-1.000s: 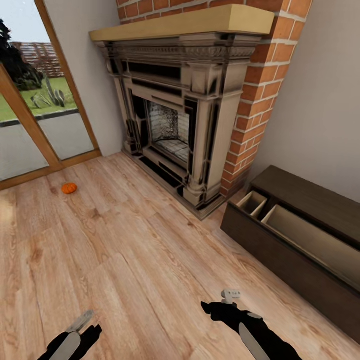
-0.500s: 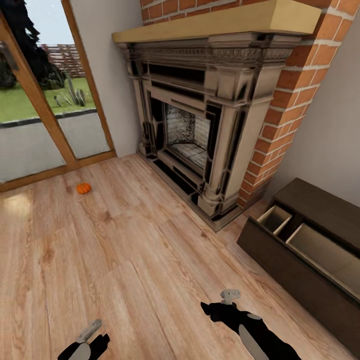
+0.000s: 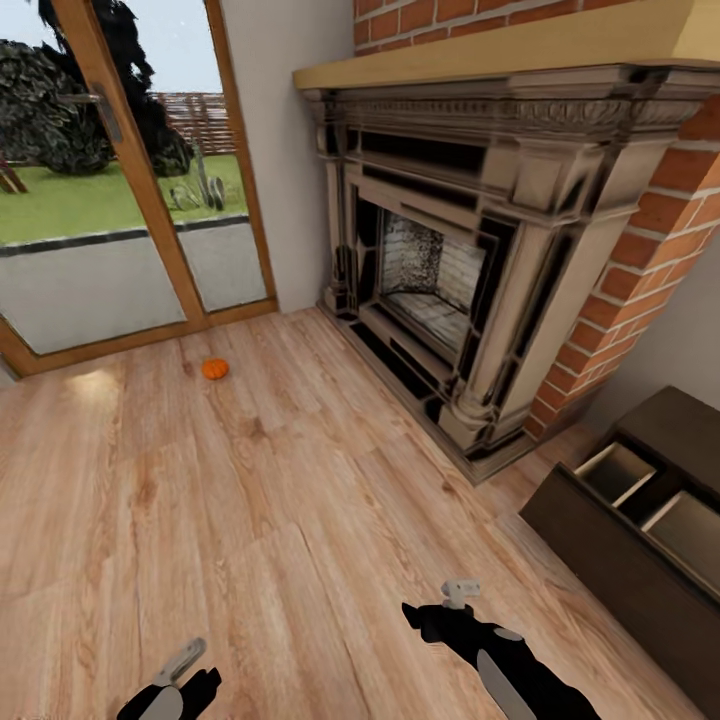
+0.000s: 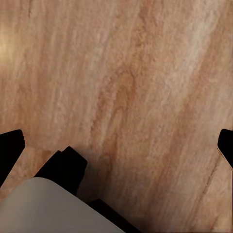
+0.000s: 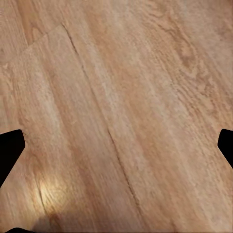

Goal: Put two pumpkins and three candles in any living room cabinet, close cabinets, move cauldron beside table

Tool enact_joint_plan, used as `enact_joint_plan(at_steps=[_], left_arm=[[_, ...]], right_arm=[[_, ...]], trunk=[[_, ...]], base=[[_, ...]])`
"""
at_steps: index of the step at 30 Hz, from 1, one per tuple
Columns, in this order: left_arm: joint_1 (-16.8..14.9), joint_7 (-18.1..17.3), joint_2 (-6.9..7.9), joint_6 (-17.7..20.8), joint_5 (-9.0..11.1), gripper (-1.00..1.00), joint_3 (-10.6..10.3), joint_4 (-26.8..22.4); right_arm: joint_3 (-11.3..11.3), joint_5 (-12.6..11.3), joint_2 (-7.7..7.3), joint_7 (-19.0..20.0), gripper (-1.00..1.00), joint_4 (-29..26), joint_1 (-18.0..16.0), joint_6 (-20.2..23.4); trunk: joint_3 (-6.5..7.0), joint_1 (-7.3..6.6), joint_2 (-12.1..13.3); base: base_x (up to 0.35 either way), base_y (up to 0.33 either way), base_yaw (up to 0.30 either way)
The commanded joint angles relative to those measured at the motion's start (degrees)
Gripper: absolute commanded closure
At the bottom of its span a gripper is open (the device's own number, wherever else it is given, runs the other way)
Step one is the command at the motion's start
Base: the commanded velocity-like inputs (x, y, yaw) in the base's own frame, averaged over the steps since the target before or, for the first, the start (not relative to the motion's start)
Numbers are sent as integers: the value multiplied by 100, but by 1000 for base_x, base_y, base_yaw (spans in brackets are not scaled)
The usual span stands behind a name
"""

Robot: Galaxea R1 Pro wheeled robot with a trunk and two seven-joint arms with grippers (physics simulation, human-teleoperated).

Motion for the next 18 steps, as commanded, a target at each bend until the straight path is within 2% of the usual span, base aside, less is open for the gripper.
enact_joint_plan(at_steps=[1,18], left_arm=[[-4,43,7,6,30,-100,-35,-10],[-4,43,7,5,37,-100,-39,-10]], right_arm=[[14,-36,-7,-4,-100,-10,-2,17],[16,-44,-31,4,-100,-2,-2,-102]], trunk=[[-2,2,-2],[31,2,-2]], base=[[250,2,269],[328,0,269]])
